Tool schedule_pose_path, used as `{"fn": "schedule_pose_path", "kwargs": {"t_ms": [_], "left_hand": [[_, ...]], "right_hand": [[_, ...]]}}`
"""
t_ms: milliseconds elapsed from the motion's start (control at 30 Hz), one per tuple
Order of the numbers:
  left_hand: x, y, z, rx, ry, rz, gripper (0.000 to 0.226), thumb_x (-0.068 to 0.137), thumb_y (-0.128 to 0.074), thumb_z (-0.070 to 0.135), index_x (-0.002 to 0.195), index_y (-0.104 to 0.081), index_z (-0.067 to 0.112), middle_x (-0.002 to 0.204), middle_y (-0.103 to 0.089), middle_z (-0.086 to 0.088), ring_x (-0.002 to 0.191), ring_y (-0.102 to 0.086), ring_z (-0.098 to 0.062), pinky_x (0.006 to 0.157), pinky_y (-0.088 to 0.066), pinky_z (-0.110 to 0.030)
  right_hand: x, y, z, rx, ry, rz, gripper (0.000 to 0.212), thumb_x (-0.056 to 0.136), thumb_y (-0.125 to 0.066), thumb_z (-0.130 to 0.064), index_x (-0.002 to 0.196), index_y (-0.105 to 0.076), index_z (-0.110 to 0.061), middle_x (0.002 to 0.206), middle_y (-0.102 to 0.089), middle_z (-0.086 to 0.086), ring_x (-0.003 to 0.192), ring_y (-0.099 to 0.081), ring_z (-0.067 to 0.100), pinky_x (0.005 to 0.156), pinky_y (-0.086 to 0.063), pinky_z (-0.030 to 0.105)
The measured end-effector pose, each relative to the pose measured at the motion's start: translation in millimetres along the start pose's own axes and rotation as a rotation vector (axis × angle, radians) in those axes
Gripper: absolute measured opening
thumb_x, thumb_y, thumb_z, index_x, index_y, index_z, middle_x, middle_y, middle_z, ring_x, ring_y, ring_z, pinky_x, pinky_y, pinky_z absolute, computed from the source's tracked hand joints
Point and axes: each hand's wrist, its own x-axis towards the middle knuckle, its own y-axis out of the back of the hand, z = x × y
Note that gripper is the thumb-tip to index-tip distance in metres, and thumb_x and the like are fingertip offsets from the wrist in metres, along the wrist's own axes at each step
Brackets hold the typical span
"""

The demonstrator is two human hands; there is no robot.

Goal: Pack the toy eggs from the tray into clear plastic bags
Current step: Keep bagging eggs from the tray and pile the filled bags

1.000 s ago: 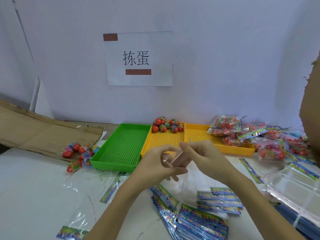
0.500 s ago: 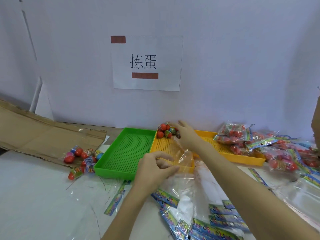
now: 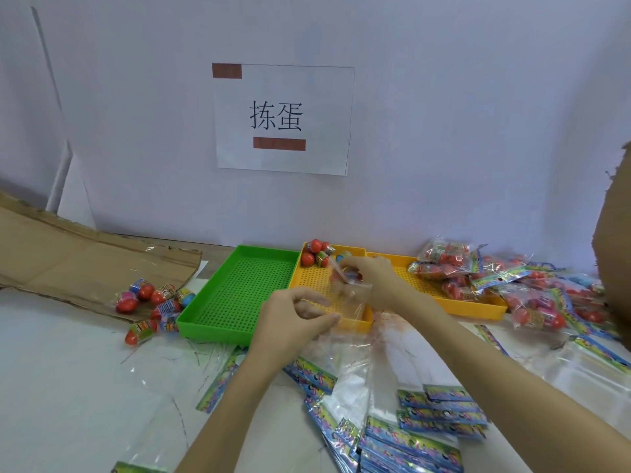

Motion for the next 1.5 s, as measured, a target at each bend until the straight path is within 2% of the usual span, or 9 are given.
{"fn": "schedule_pose_path", "kwargs": {"t_ms": [100,200,433,633,767,900,1000,1133,1500], "left_hand": [[-1.7,1.8,4.3,0.004,0.000,-0.034,0.024,0.079,-0.092,0.014,0.098,-0.077,0.013,0.075,-0.080,-0.007,0.073,-0.079,-0.030,0.068,-0.063,-0.037],[-4.7,0.7,10.4,-0.014,-0.001,-0.066,0.019,0.081,-0.090,0.013,0.096,-0.077,0.012,0.076,-0.080,-0.009,0.072,-0.079,-0.026,0.062,-0.060,-0.029],[-9.4,-3.3,17.5,-0.026,0.021,-0.127,0.013,0.089,-0.083,0.015,0.100,-0.078,0.012,0.082,-0.081,-0.010,0.071,-0.080,-0.029,0.059,-0.062,-0.029],[-10.9,-5.0,18.7,0.009,-0.006,-0.159,0.018,0.087,-0.086,0.017,0.103,-0.078,0.011,0.084,-0.081,-0.010,0.073,-0.080,-0.028,0.061,-0.062,-0.028],[-13.1,-9.7,20.8,0.019,-0.097,-0.206,0.026,0.081,-0.089,0.018,0.105,-0.079,0.014,0.092,-0.082,-0.006,0.078,-0.080,-0.025,0.065,-0.061,-0.028],[-15.1,-13.1,20.4,0.041,-0.138,-0.240,0.028,0.084,-0.087,0.016,0.111,-0.079,0.018,0.092,-0.083,-0.002,0.080,-0.080,-0.025,0.071,-0.061,-0.037],[-14.9,-12.3,20.9,0.034,-0.133,-0.228,0.024,0.086,-0.085,0.019,0.109,-0.079,0.023,0.091,-0.083,-0.001,0.079,-0.080,-0.024,0.069,-0.061,-0.036],[-14.5,-11.7,21.4,0.026,-0.130,-0.196,0.021,0.088,-0.083,0.025,0.107,-0.077,0.021,0.088,-0.082,-0.002,0.077,-0.080,-0.024,0.066,-0.061,-0.034],[-15.9,-14.3,23.3,0.006,-0.172,-0.193,0.025,0.086,-0.084,0.033,0.106,-0.077,0.021,0.090,-0.082,0.000,0.075,-0.078,-0.023,0.069,-0.064,-0.044]], "right_hand": [[-28.5,8.9,-5.8,0.321,-0.013,0.181,0.029,0.088,-0.082,-0.033,0.111,-0.069,-0.025,0.105,-0.071,-0.016,0.102,-0.065,0.000,0.100,-0.050,0.033],[-52.6,21.1,-10.0,0.592,-0.144,0.303,0.035,0.082,-0.087,-0.034,0.108,-0.067,-0.024,0.102,-0.076,-0.013,0.103,-0.067,-0.003,0.087,-0.048,0.019],[-96.8,16.5,-7.1,1.186,-0.252,0.499,0.017,0.098,-0.070,-0.016,0.115,-0.070,-0.017,0.106,-0.073,0.013,0.090,-0.077,0.027,0.084,-0.063,0.038],[-111.6,25.5,-16.8,0.958,-0.011,0.528,0.036,0.100,-0.067,-0.015,0.134,-0.065,-0.027,0.110,-0.070,0.000,0.095,-0.074,0.015,0.078,-0.062,0.029],[-114.1,24.9,-29.8,0.824,0.088,0.514,0.035,0.093,-0.075,-0.008,0.124,-0.062,-0.022,0.116,-0.065,-0.001,0.094,-0.076,0.019,0.074,-0.064,0.039],[-117.5,23.5,-34.2,0.599,0.171,0.486,0.033,0.093,-0.074,-0.009,0.122,-0.067,-0.023,0.118,-0.059,-0.007,0.090,-0.072,0.007,0.059,-0.060,0.025],[-119.5,25.1,-33.0,0.522,0.170,0.468,0.035,0.094,-0.073,-0.012,0.127,-0.070,-0.024,0.115,-0.056,-0.006,0.093,-0.067,0.004,0.061,-0.057,0.018],[-121.4,26.7,-35.2,0.532,0.152,0.421,0.033,0.098,-0.068,-0.014,0.129,-0.071,-0.026,0.115,-0.056,-0.009,0.095,-0.066,0.006,0.070,-0.059,0.022],[-121.6,27.5,-38.2,0.558,0.070,0.459,0.018,0.089,-0.080,-0.025,0.104,-0.071,-0.022,0.098,-0.073,-0.017,0.082,-0.073,0.004,0.065,-0.057,0.023]]}}
